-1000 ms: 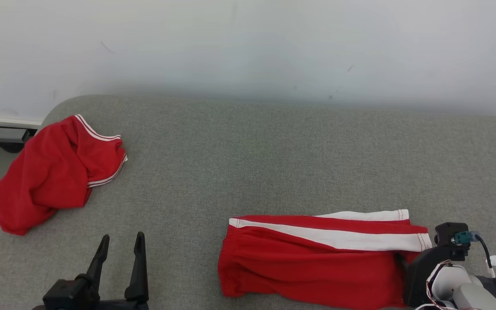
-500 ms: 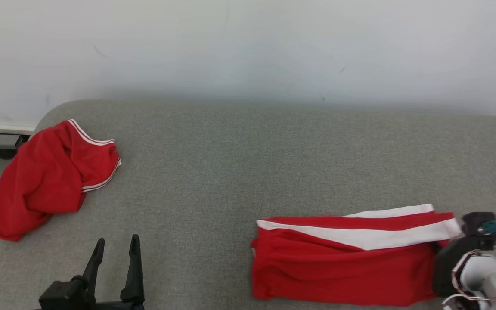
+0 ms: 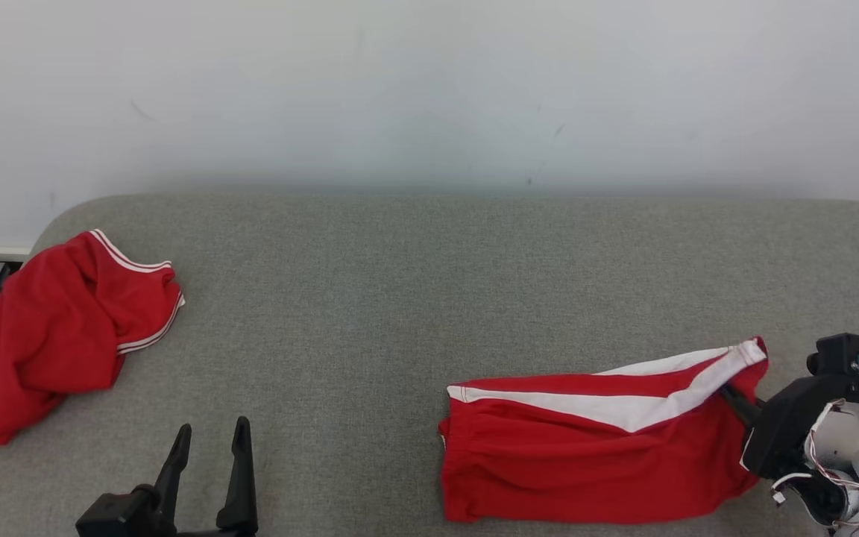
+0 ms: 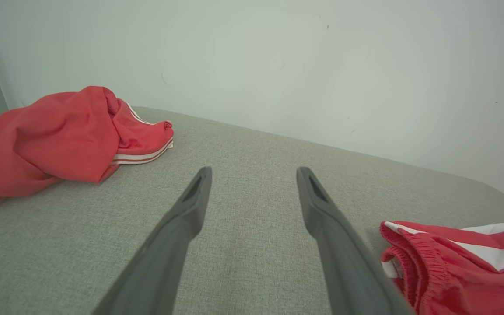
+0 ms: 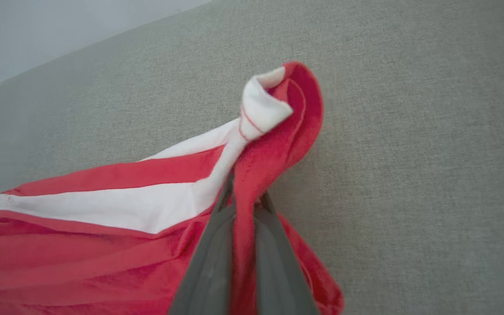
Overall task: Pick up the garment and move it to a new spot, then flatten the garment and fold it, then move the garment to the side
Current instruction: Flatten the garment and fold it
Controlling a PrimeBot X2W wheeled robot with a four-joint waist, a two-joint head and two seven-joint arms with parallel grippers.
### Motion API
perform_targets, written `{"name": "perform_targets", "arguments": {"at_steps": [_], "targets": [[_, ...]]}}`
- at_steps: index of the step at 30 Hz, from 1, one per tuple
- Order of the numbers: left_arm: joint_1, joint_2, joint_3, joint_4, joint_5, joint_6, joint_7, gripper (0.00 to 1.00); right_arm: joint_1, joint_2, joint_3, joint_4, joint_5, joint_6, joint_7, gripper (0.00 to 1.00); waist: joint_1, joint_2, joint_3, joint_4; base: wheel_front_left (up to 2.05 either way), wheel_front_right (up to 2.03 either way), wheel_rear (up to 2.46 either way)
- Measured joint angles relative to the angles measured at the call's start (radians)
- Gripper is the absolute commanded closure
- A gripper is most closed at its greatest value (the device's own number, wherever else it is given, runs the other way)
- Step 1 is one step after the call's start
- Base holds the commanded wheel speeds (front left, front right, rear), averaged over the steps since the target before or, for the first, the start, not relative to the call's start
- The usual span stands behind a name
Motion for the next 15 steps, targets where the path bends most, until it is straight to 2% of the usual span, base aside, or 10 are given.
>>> {"name": "perform_targets", "arguments": {"at_steps": [3,8,15], "targets": [[0.001,-0.001,-0.001,0.014,-0.006,0.0,0.0,0.0,0.004,0.004,0.014,-0.061,0.05,0.0,0.056,1.0,0.0,0.0,-0.011,-0.004,0.0,0.0,0.0],[0.002,-0.003,-0.007,0.019,-0.007,-0.008,0.0,0.0,0.049,0.016,0.095,-0.247,0.206,-0.001,0.19,1.0,0.0,0.0,-0.024,-0.008,0.0,0.0,0.0],[0.003,-0.009,-0.013,0.025,-0.008,-0.009,0.0,0.0,0.073,0.029,0.107,-0.39,0.333,-0.002,0.286,1.0,0.0,-0.0001,-0.031,0.0,0.0,0.0,0.0]]}}
